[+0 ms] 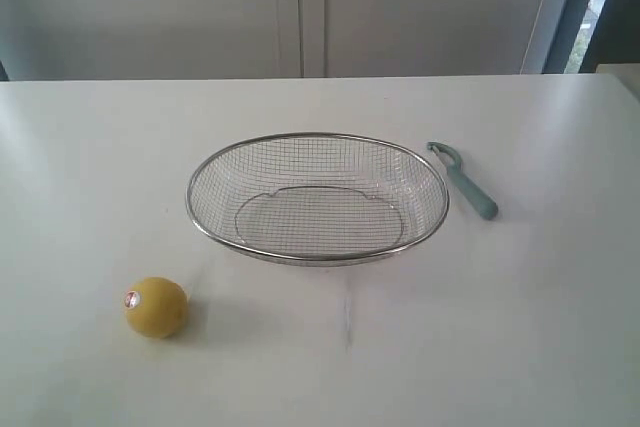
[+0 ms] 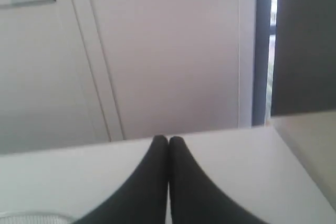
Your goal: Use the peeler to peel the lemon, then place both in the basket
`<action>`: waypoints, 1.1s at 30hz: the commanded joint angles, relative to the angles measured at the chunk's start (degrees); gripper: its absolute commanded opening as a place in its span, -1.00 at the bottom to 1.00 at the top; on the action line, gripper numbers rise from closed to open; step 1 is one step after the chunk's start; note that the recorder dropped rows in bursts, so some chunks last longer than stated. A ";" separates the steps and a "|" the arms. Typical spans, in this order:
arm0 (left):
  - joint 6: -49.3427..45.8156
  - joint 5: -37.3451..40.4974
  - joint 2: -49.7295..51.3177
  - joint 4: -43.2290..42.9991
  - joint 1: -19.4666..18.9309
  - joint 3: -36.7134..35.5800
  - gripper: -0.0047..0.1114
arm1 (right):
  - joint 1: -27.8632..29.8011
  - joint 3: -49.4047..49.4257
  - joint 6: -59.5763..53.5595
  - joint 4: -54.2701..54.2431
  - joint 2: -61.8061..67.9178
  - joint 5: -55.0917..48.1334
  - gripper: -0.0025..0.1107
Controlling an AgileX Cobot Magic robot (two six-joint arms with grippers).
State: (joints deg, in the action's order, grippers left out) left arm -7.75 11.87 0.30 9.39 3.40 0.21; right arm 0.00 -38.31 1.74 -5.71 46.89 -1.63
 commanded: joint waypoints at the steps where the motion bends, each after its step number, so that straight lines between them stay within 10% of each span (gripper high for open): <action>1: 0.04 0.20 -0.30 0.03 -0.08 -0.21 -0.92 | 0.00 -6.84 -3.05 0.78 4.40 -17.64 -0.96; 8: 0.04 0.20 -0.30 0.03 -0.08 -0.21 -0.92 | 0.00 -20.61 -2.93 5.71 14.09 -60.98 -0.96; 33: 0.04 0.20 -0.30 0.03 -0.08 -0.21 -0.92 | 0.00 -22.24 -2.92 2.57 32.45 -61.50 -0.96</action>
State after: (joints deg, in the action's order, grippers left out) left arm -7.75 11.87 0.30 9.39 3.40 0.21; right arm -0.02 -59.21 -1.12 -2.91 76.20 -64.35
